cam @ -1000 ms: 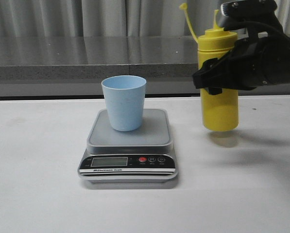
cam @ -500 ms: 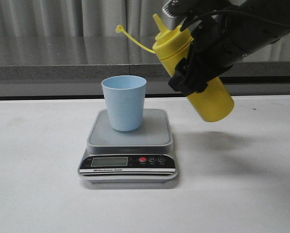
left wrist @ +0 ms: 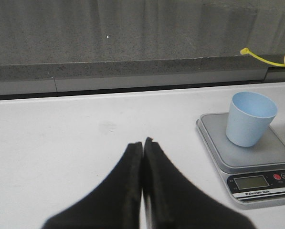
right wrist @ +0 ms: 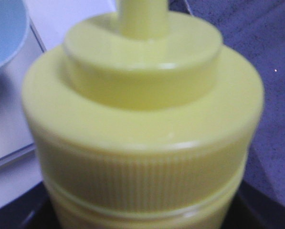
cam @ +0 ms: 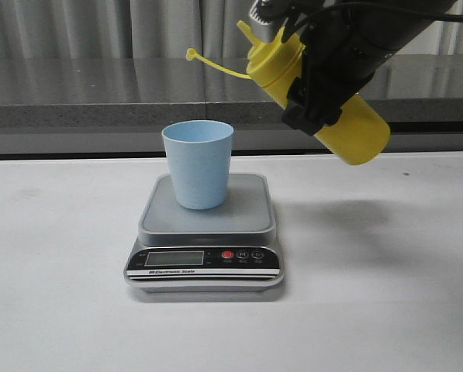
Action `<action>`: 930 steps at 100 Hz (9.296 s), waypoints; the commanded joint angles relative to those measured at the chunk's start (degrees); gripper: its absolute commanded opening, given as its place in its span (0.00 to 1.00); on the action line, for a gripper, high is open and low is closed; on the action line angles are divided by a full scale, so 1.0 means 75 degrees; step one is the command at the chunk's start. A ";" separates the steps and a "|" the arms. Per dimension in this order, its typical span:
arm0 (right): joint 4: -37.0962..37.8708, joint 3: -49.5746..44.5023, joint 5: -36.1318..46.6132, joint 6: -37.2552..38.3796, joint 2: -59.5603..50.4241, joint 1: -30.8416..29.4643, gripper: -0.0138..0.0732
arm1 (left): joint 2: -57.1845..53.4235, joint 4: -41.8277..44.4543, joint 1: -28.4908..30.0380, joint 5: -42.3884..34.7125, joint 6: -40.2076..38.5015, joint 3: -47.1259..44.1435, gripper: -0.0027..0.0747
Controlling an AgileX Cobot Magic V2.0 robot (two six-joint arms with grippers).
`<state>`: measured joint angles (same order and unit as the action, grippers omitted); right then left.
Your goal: Pour seasoning into cup on scale with both arms
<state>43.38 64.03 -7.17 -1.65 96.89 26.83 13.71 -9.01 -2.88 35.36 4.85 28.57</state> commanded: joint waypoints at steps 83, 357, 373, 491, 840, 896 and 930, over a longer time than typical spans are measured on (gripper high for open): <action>0.7601 0.0831 -0.1481 0.2917 0.0292 0.0726 0.09 | 0.0084 -0.0067 0.0027 -0.0576 -0.0075 0.0206 0.01; -0.4577 -0.2309 0.6119 0.0632 -0.0037 -0.1300 0.09 | 0.0084 -0.0067 0.0027 -0.0576 -0.0075 0.0206 0.01; -0.4586 -0.2821 0.6812 0.0640 -0.0014 -0.1601 0.09 | 0.0084 -0.0067 0.0027 -0.0576 -0.0075 0.0206 0.01; -0.4639 -0.3326 0.7804 0.1475 0.0405 -0.1792 0.90 | 0.0084 -0.0067 0.0027 -0.0576 -0.0075 0.0206 0.01; -0.5548 -0.8620 0.0808 0.1281 -1.3165 -0.3366 0.08 | 0.0084 -0.0067 0.0027 -0.0576 -0.0075 0.0206 0.01; -0.5548 -0.8613 0.0821 0.1281 -1.3165 -0.3366 0.08 | 0.0084 -0.0067 0.0027 -0.0576 -0.0075 0.0206 0.01; -0.5548 -0.8613 0.0821 0.1281 -1.3165 -0.3366 0.08 | 0.0084 -0.0067 0.0027 -0.0590 -0.0075 0.0206 0.01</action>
<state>1.26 -1.57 -5.22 8.67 -0.62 1.96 13.71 -9.01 -2.88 35.40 4.85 28.57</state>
